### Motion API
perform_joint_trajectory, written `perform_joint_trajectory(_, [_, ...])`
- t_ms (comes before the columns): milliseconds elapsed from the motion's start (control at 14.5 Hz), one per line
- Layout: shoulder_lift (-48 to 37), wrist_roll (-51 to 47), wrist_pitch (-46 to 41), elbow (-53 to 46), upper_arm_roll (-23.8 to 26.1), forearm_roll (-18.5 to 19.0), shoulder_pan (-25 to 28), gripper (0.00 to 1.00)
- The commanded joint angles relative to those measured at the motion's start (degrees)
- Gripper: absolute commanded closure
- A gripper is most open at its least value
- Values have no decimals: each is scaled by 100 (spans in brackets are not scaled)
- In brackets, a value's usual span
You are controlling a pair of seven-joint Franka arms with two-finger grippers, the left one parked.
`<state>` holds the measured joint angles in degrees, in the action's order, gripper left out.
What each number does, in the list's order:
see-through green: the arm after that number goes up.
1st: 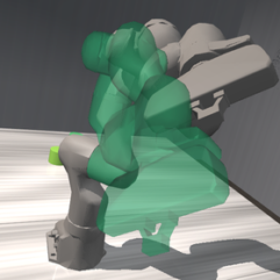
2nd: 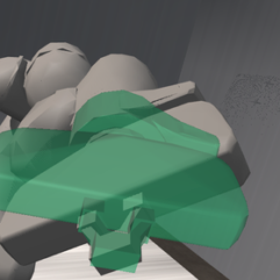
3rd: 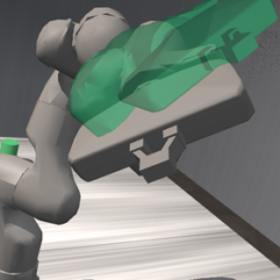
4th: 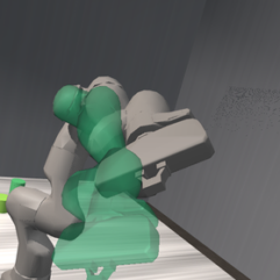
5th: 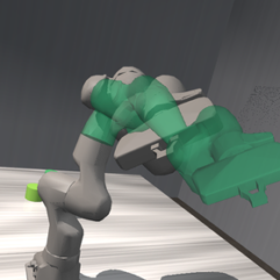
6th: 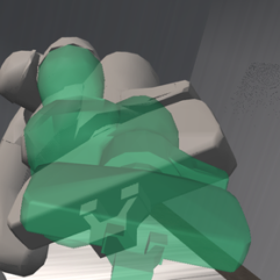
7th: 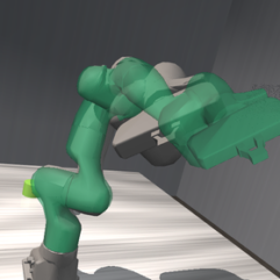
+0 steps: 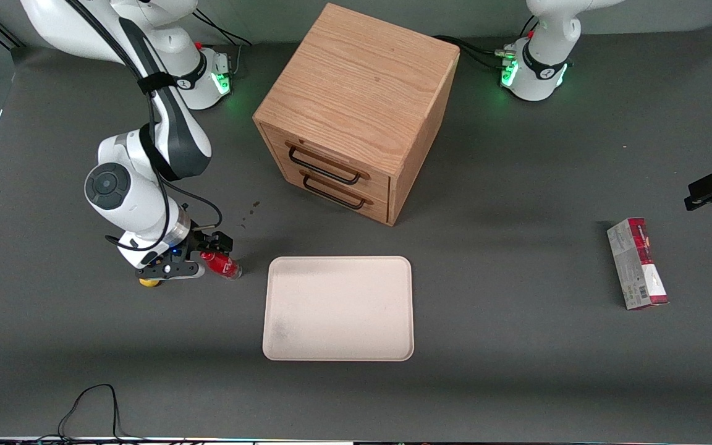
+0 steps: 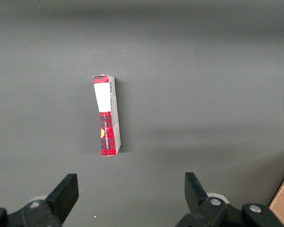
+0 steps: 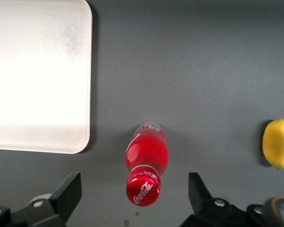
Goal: Place coke bottle on tray
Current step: 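Close the right gripper around the red bottle's body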
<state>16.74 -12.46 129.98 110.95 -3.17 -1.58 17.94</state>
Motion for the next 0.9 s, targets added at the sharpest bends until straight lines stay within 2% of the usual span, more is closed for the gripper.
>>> perform_joint_trajectory(0, [48, -46, 168, 67, -52, -27, 34, 0])
perform_joint_trajectory(483, [145, -46, 212, 85, -61, -26, 43, 1])
perform_joint_trajectory(552, [145, -38, 203, 85, -61, -26, 43, 16])
perform_joint_trajectory(690, [145, -38, 185, 76, -61, -26, 43, 69])
perform_joint_trajectory(759, [145, -38, 177, 76, -61, -26, 43, 87])
perform_joint_trajectory(828, [145, -38, 176, 67, -61, -26, 43, 95])
